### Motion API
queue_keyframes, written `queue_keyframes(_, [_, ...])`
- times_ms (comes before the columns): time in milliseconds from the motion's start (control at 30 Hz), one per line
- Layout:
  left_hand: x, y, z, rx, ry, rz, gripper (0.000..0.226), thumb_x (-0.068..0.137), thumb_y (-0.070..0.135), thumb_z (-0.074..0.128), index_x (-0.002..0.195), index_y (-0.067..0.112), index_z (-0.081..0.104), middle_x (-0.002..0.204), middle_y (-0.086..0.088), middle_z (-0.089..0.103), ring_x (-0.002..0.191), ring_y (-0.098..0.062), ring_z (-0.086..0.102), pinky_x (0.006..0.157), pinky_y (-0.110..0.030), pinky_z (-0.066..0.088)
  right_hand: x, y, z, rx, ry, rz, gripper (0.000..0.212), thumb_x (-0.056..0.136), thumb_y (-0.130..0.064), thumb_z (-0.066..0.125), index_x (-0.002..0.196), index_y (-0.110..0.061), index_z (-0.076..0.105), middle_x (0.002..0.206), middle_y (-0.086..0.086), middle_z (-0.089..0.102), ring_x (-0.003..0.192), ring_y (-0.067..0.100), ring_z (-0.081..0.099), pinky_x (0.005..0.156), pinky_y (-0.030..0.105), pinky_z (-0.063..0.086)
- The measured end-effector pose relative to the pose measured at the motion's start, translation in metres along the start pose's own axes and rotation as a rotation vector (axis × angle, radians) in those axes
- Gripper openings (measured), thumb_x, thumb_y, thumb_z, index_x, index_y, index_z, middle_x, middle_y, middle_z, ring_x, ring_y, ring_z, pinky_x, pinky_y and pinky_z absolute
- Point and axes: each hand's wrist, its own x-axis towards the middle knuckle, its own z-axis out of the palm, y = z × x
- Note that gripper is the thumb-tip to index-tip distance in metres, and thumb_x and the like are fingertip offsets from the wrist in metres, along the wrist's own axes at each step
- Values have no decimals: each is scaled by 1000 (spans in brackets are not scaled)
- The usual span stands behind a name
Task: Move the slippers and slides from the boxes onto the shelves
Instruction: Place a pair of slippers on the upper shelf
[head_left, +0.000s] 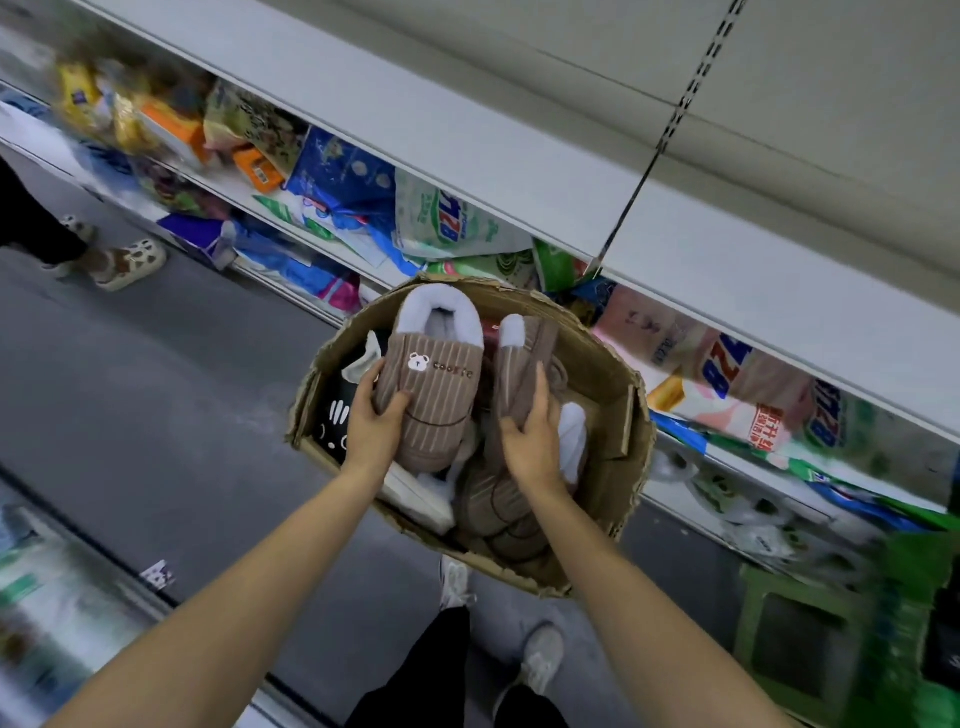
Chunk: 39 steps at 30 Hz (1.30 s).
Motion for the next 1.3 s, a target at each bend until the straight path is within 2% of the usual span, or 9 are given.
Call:
queue_keyframes(167, [1, 2, 8, -45, -48, 9, 52, 98, 15, 59, 147, 23, 44, 133, 7, 54, 122, -11, 52, 102, -31, 43, 14, -1, -17, -47, 76, 132, 59, 99, -10, 43, 153, -31, 35, 162, 8, 17, 146, 30, 28, 117, 35, 26])
queue_keyframes(233, [2, 0, 11, -57, -73, 14, 53, 97, 14, 59, 147, 24, 43, 133, 8, 55, 121, -8, 53, 99, -27, 44, 20, -3, -22, -89, 20, 140, 56, 101, -23, 47, 155, -29, 31, 164, 7, 13, 148, 30, 24, 117, 34, 23])
queue_keyframes(333, [3, -2, 15, -38, -113, 40, 54, 97, 12, 58, 147, 26, 41, 129, 16, 55, 113, 10, 54, 90, -11, 45, 23, -6, -18, -208, -19, 108, 79, 94, -48, 59, 158, -25, 19, 166, 5, 8, 147, 32, 24, 116, 39, 28])
queue_keyframes(400, [4, -4, 18, -21, -128, 56, 55, 96, 10, 58, 146, 25, 41, 124, 25, 53, 107, 21, 52, 85, -4, 45, 24, -2, -11, -238, 14, 103, 83, 91, -47, 63, 157, -23, 18, 164, 7, 13, 144, 33, 29, 113, 41, 33])
queue_keyframes(633, [4, 4, 19, -140, -95, -10, 49, 97, 9, 56, 142, 26, 47, 127, 9, 58, 109, 7, 55, 94, -23, 47, 19, 6, -31, 215, 125, 141, 65, 86, -16, 69, 145, -25, 44, 132, 3, 60, 119, 21, 59, 102, 48, 51])
queue_keyframes(800, [-12, 32, 29, -258, -56, -43, 43, 98, 8, 53, 137, 28, 52, 130, 0, 61, 107, -8, 60, 83, -24, 50, -4, -14, -71, 451, 130, 62, 58, 91, -8, 67, 145, -18, 47, 125, -3, 62, 105, 5, 60, 86, 22, 53])
queue_keyframes(967, [-43, 81, 46, -356, -106, -2, 43, 100, 14, 53, 139, 31, 52, 128, 1, 63, 108, -12, 63, 80, -26, 53, -30, -35, -135, 645, 184, 14, 47, 88, -11, 71, 131, -22, 56, 123, -2, 67, 107, 13, 66, 96, 36, 54])
queue_keyframes(1100, [-83, 128, 67, -399, -198, 94, 48, 97, 18, 62, 143, 26, 49, 127, -3, 64, 110, -17, 65, 86, -32, 55, -62, -47, -198, 682, 239, -68, 60, 75, -29, 78, 132, -25, 58, 125, 0, 68, 114, 21, 65, 100, 46, 52])
queue_keyframes(1300, [-159, 197, 113, -338, -384, 314, 56, 88, 31, 75, 135, 34, 46, 124, 6, 62, 113, -15, 63, 95, -35, 53, -130, -54, -309, 734, 364, -251, 45, 88, -8, 70, 130, -15, 58, 120, 6, 70, 110, 26, 67, 98, 48, 54])
